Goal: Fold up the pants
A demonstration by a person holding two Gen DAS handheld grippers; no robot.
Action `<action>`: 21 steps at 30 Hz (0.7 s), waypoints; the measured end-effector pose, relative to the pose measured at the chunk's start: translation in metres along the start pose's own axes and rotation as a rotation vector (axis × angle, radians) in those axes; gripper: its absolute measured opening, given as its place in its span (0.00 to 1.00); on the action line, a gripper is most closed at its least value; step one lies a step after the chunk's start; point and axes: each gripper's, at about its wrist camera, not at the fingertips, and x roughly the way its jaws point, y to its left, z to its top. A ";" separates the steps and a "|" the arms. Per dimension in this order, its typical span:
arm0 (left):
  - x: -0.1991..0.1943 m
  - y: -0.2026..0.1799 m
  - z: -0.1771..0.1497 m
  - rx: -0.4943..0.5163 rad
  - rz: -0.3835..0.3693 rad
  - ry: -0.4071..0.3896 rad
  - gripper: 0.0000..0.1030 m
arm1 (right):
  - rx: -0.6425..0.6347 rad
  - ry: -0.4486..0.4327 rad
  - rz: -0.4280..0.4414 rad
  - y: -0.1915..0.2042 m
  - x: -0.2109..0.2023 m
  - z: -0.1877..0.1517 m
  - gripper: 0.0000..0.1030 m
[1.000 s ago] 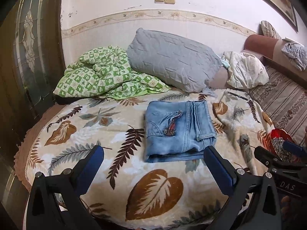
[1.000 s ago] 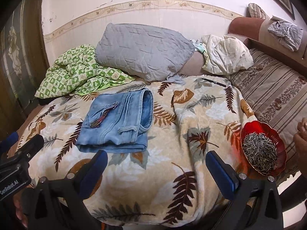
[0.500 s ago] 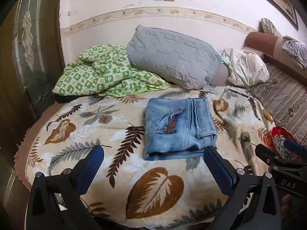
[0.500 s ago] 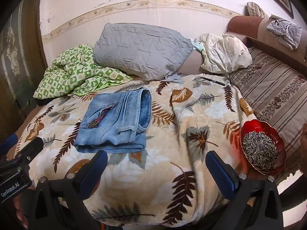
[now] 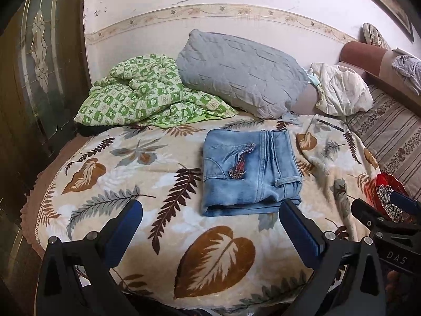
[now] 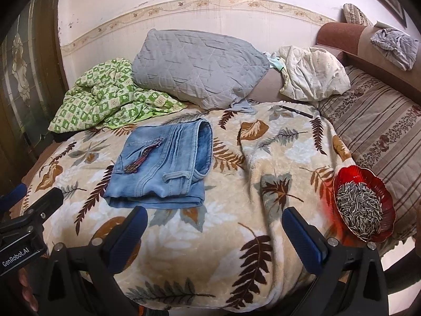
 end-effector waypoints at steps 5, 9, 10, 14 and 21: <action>0.000 0.000 0.000 -0.002 0.001 0.001 1.00 | -0.007 0.003 0.009 0.000 0.003 0.002 1.00; 0.001 0.000 0.000 -0.004 0.007 0.002 1.00 | -0.009 0.006 0.013 0.001 0.004 0.002 1.00; 0.001 0.000 0.000 -0.005 0.008 0.003 1.00 | -0.009 0.007 0.015 0.001 0.004 0.002 1.00; 0.001 -0.001 0.000 -0.002 0.009 0.005 1.00 | -0.007 0.008 0.018 0.001 0.005 0.001 1.00; 0.001 0.000 -0.001 -0.002 0.007 0.006 1.00 | -0.007 0.009 0.020 0.001 0.005 -0.001 1.00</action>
